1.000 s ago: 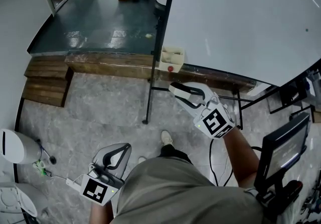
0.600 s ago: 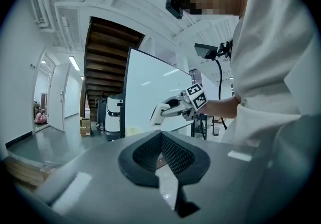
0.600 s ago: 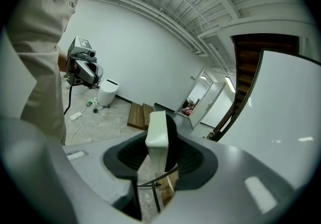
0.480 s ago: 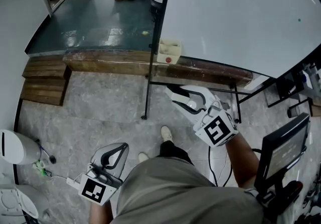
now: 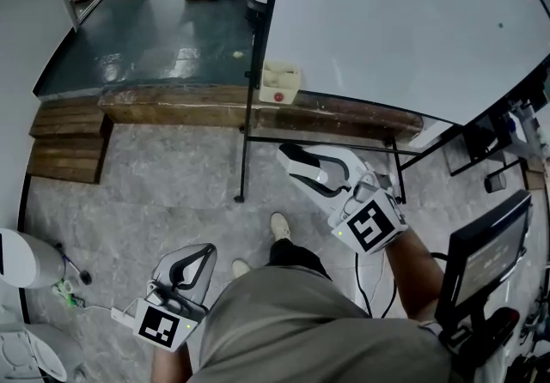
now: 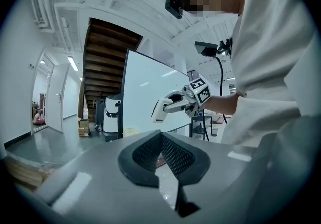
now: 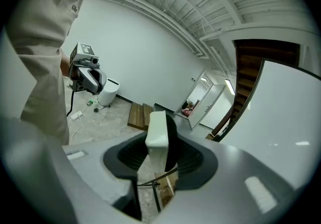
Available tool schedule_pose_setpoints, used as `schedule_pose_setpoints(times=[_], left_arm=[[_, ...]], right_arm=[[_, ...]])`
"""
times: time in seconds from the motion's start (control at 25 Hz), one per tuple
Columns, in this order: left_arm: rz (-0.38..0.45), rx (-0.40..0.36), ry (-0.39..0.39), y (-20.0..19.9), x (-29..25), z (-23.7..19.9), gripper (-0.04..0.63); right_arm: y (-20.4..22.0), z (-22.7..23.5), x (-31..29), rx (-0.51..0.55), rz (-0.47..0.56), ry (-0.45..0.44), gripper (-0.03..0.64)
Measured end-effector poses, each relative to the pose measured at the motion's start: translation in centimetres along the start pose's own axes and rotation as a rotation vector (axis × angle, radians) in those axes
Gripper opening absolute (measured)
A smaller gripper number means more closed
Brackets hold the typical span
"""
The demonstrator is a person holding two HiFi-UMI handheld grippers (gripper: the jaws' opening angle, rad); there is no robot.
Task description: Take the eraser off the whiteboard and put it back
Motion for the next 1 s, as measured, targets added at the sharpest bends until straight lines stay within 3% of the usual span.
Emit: schedule_pose_setpoints(times=[0.48, 1.0], left_arm=[[0.009, -0.010, 0.052, -0.8, -1.3, -0.1, 0.006], [0.001, 0.002, -0.024, -1.5, -6.2, -1.9, 0.006]], right_arm=[[0.5, 1.0, 0.8, -0.007, -0.018, 0.019, 0.155], [4.0, 6.7, -0.9, -0.013, 0.058, 0.001, 0.155]])
Point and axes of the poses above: the fingertips, and each gripper's own axes: x backward along the fingers, z to its right, y out of its underside, the point moved 4 cm from there along x, backward along the fingers, and after that the axes turned 11 degrees about z, right-handed, at the moved point
